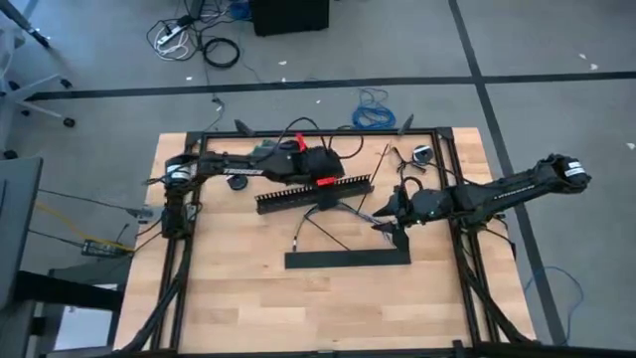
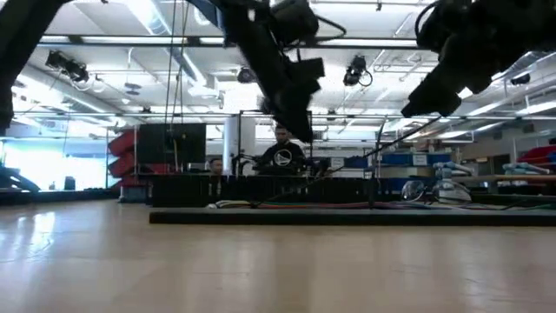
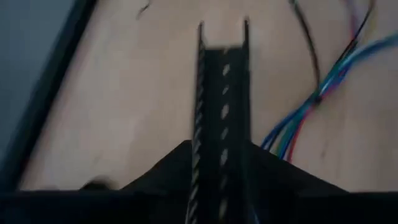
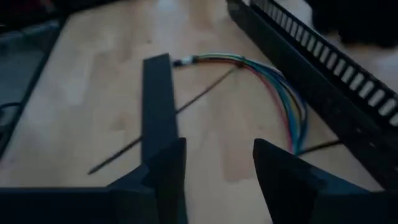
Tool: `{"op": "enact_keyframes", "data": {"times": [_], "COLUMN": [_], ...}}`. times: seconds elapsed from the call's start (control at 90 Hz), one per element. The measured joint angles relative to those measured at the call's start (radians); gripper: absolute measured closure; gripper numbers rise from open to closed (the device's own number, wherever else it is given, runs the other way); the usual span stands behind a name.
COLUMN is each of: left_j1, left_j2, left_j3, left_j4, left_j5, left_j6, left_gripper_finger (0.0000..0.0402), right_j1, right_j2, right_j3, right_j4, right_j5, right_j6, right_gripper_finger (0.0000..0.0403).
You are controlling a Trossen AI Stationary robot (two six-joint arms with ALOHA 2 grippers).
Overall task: Ziptie cables
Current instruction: Put the ziptied wire cables into the black cable duct
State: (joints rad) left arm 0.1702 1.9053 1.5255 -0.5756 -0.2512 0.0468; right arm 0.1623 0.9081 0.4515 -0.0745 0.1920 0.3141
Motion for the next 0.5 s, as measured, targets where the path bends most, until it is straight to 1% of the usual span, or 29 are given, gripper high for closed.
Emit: {"op": "enact_keyframes", "data": {"times": [0.089, 0.222, 0.367, 0.5], "left_j1": [-0.036, -0.103, -0.160, -0.186], "left_j2": [-0.050, -0.131, -0.214, -0.238], "left_j3": [-0.049, -0.203, -0.395, -0.514], "left_j4": [-0.087, -0.092, 0.006, 0.168], "left_j5": [-0.028, -0.027, -0.027, -0.026], "left_j6": [-0.049, -0.180, -0.363, -0.524], "left_gripper_finger": [0.0271, 0.0271, 0.0271, 0.0271], "right_j1": [0.000, -0.002, -0.028, -0.059], "right_j2": [0.030, 0.114, 0.217, 0.294], "right_j3": [0.000, 0.000, 0.000, 0.000], "right_j4": [0.000, 0.003, 0.007, 0.042], "right_j5": [0.025, 0.087, 0.139, 0.155], "right_j6": [0.008, 0.027, 0.076, 0.081], "right_gripper_finger": [0.0221, 0.0221, 0.0220, 0.0220]}}
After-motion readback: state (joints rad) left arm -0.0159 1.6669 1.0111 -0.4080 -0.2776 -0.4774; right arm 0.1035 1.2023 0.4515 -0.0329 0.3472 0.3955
